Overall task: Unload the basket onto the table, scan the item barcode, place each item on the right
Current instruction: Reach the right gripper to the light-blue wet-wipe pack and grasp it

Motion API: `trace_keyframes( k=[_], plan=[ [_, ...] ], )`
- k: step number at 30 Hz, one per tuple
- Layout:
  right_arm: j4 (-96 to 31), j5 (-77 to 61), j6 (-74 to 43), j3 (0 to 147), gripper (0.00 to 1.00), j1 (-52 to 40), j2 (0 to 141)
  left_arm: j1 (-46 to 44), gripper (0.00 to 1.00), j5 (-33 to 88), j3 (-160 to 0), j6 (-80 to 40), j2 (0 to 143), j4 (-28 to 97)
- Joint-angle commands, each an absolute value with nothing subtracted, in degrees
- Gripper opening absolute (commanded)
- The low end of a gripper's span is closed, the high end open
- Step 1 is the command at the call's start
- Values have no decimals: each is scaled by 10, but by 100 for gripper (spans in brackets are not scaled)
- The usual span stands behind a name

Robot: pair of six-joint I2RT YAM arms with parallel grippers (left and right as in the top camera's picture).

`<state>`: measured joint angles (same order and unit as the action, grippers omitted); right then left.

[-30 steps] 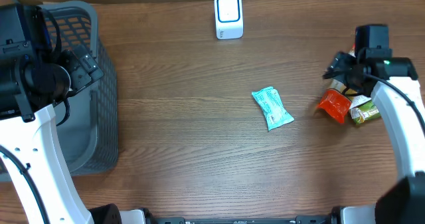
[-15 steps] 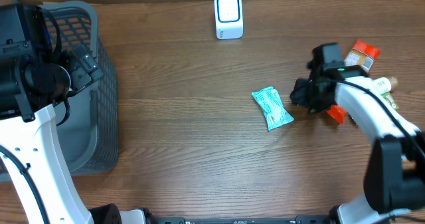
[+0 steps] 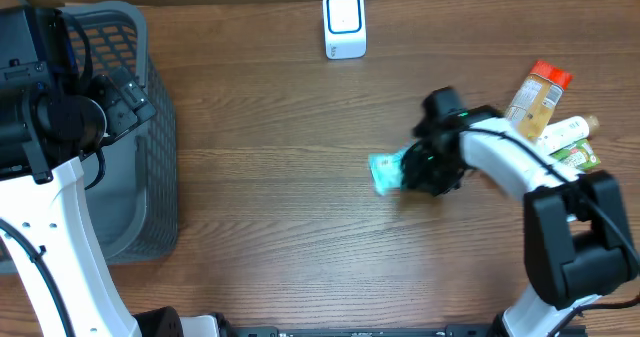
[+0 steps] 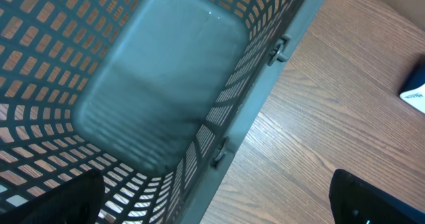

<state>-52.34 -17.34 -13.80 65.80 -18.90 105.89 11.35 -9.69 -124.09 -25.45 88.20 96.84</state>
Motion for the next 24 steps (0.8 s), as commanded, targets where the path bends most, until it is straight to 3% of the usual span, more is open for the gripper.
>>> trace_keyframes(
  k=[1, 12, 19, 24],
  plan=[
    [-517, -196, -124, 658, 40, -246, 1057, 116, 100, -105, -1241, -248, 884, 968],
    [-533, -192, -137, 695, 41, -204, 1049, 116, 100, -105, -1241, -248, 884, 968],
    [-563, -260, -116, 703, 55, -126, 1002, 116, 100, -105, -1241, -248, 884, 968],
    [-567, -256, -37, 701, 70, -75, 992, 116, 100, -105, -1241, -248, 884, 968]
  ],
)
